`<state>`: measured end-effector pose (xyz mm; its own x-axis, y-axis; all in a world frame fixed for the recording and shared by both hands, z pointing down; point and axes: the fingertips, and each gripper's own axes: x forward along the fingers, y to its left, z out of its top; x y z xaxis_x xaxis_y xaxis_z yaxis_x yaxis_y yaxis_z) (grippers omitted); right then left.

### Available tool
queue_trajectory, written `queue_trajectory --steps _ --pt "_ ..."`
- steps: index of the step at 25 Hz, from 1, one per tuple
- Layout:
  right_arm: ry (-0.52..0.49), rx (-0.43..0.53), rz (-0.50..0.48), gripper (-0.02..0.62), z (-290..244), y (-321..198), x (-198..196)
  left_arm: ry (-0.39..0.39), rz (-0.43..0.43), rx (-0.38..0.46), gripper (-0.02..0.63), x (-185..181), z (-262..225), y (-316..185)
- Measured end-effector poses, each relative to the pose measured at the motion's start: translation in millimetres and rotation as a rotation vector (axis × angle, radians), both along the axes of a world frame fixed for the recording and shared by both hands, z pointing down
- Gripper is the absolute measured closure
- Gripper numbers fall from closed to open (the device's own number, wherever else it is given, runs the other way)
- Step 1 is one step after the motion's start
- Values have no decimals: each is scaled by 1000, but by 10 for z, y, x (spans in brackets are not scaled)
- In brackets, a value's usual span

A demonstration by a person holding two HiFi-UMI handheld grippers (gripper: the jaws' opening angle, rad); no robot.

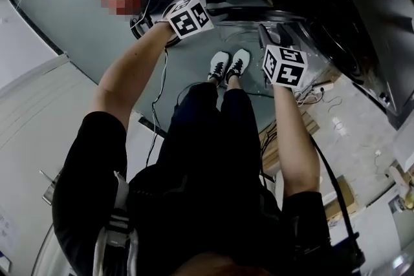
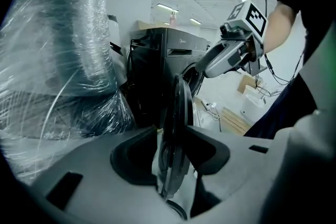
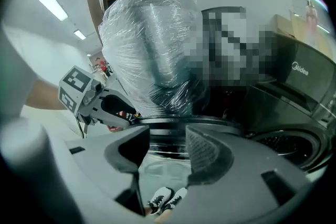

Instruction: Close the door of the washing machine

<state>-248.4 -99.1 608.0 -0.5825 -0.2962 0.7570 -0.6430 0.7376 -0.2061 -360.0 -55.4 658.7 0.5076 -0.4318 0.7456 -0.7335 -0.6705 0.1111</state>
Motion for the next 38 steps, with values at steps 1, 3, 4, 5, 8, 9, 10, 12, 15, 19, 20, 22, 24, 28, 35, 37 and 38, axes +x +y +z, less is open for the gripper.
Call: queue_trajectory --steps 1,3,4,5,8,9,10,12,15,19,20,22,24,28,35,37,38 --pt "-5 -1 0 371 5 4 -17 18 14 -12 469 6 -11 10" --pt "-15 -5 3 371 12 29 -42 36 55 -37 469 48 2 51" --pt "-19 -9 6 371 17 50 -47 27 75 -42 469 72 31 66" --pt "-19 -13 7 371 26 74 -53 10 91 -44 469 88 66 72" --pt "-19 -17 5 371 56 132 -65 -13 112 -42 469 128 120 53" --pt "-20 -18 8 371 61 145 -53 -1 107 -36 477 134 123 44" --pt "-21 -19 13 371 65 162 -27 17 89 -31 477 128 121 38" --pt "-17 -27 35 371 74 231 78 49 32 -25 477 112 119 64" --pt "8 -45 71 373 98 365 301 19 9 -6 479 173 134 170" --pt "29 -53 114 376 98 515 523 -20 49 -12 479 303 153 354" --pt "29 -56 130 376 94 549 578 -21 54 -23 480 340 167 399" --pt "34 -62 161 376 96 628 700 -15 63 -39 480 448 189 473" --pt "42 -70 186 376 103 725 812 -1 73 -53 480 586 183 546" --pt "49 -90 223 376 136 932 978 37 95 -107 479 855 194 730" --pt "69 -126 244 392 362 1500 1162 85 165 -223 448 1410 212 970" --pt "57 -153 239 390 462 1666 1182 92 172 -263 442 1568 230 1032" --pt "51 -157 239 390 499 1721 1204 98 167 -280 442 1652 236 1042"
